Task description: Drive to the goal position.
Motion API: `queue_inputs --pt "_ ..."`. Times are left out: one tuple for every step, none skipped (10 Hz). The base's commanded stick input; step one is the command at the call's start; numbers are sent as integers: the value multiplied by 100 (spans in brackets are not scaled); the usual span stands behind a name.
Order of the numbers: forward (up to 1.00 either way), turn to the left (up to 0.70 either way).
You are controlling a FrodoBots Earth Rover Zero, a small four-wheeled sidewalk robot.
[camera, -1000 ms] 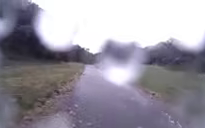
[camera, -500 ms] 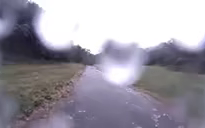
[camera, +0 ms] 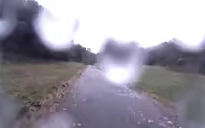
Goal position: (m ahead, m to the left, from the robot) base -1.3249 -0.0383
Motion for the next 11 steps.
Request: queue_inputs --pt "70 16" --pt "70 27" --pt "70 16" --pt "70 4" --pt "70 0" --pt "70 0" --pt "70 0" --pt "70 0" --pt "70 0" --pt "70 0" --pt "70 0"
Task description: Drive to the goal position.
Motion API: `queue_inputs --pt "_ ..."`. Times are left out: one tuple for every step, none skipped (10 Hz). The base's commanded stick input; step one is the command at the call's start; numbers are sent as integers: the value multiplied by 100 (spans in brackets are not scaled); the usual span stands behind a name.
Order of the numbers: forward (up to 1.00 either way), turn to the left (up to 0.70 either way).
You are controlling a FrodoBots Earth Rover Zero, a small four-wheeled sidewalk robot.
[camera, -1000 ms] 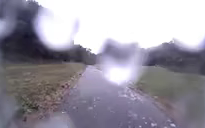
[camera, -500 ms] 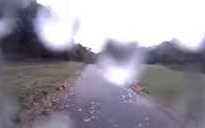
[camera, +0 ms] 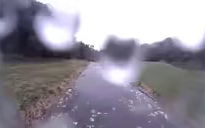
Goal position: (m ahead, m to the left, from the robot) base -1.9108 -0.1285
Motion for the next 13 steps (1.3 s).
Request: queue_inputs --pt "70 0" --pt "70 0" --pt "70 0" --pt "70 0" --pt "70 0" --pt "70 0" --pt "70 0" --pt "70 11" --pt "70 22" --pt "70 23" --pt "70 10" --pt "70 0" --pt "70 0"
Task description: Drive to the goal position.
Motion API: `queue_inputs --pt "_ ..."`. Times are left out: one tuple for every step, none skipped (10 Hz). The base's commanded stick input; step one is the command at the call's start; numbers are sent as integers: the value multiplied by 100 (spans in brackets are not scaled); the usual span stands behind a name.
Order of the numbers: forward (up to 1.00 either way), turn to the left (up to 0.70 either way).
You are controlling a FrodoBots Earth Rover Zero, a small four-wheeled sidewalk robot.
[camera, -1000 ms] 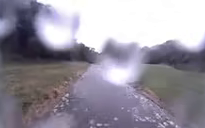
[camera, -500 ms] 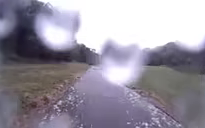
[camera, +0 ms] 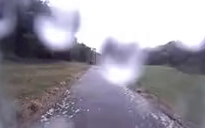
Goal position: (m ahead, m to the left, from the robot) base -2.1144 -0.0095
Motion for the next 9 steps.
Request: queue_inputs --pt "70 0" --pt "70 0" --pt "70 0" --pt "70 0" --pt "70 0" --pt "70 0" --pt "70 0" --pt "70 0" --pt "70 0"
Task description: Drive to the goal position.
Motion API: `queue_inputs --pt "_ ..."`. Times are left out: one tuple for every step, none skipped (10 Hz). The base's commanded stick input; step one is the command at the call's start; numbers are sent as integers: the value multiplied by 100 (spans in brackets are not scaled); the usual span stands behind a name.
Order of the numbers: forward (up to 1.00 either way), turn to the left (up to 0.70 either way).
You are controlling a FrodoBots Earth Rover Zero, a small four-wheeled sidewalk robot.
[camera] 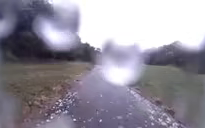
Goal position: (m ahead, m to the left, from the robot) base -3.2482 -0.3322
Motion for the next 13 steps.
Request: queue_inputs --pt "70 0" --pt "70 0" --pt "70 0" --pt "70 10" --pt "70 23" --pt "70 28" --pt "70 28" --pt "70 0" --pt "70 0" --pt "70 0" --pt "70 0" --pt "70 0" --pt "70 0"
